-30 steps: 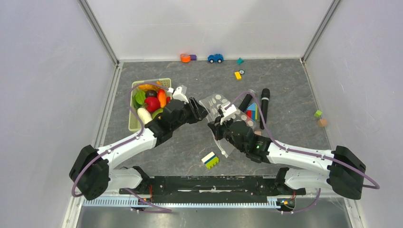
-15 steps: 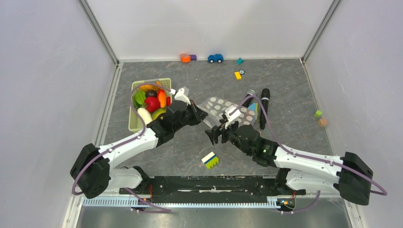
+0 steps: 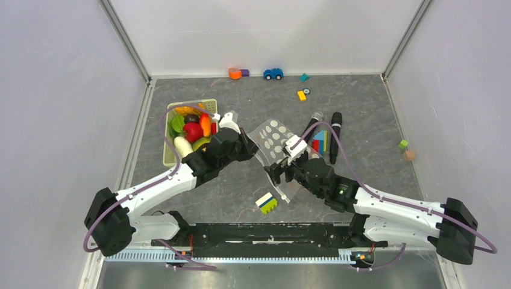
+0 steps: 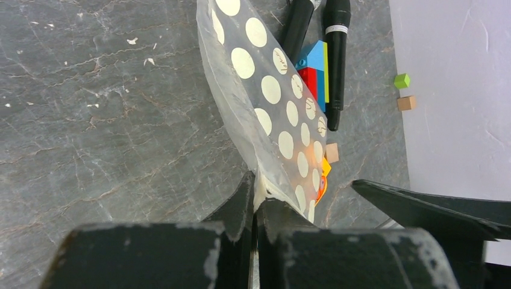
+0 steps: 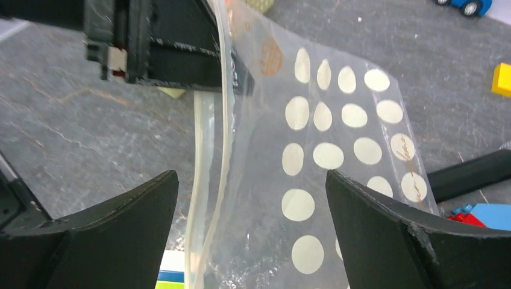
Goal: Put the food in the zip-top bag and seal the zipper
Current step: Open the zipper of the food storage bag.
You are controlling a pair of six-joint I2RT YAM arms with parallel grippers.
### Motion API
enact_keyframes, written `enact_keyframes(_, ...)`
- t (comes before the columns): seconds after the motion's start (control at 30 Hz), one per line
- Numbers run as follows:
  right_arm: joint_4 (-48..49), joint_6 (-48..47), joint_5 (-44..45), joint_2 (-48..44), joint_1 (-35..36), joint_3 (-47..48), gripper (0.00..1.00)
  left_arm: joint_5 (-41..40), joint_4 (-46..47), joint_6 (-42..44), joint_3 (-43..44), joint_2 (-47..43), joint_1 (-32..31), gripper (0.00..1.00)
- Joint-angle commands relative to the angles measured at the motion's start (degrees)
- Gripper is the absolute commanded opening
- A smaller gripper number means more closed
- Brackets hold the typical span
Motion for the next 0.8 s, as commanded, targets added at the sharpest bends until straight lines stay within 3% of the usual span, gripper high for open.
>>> enact_keyframes(0.0,-4.40,0.44,-0.03,4.43,0.29,5.49,0.98,-4.18,-3.82,0.10,3.85,-1.39,-1.10,0.02)
enact_keyframes(0.23,-6.63,3.06,15.33,7.15,0.30,5.90,0.98,-5.63,-6.11,0.87,4.10,-2.61,-1.59,0.02)
enact_keyframes(0.57,-5.67,4.43,19.71,8.23,0.30,3.19,0.97,-5.90,-7.78,0.70,4.69,-3.48,-1.66,0.02)
enact_keyframes(0.77,-3.46,1.57,21.68,9.89,0.33,4.19,0.81,-6.60,-9.66,0.89,5.43,-4.08,-1.68,0.02)
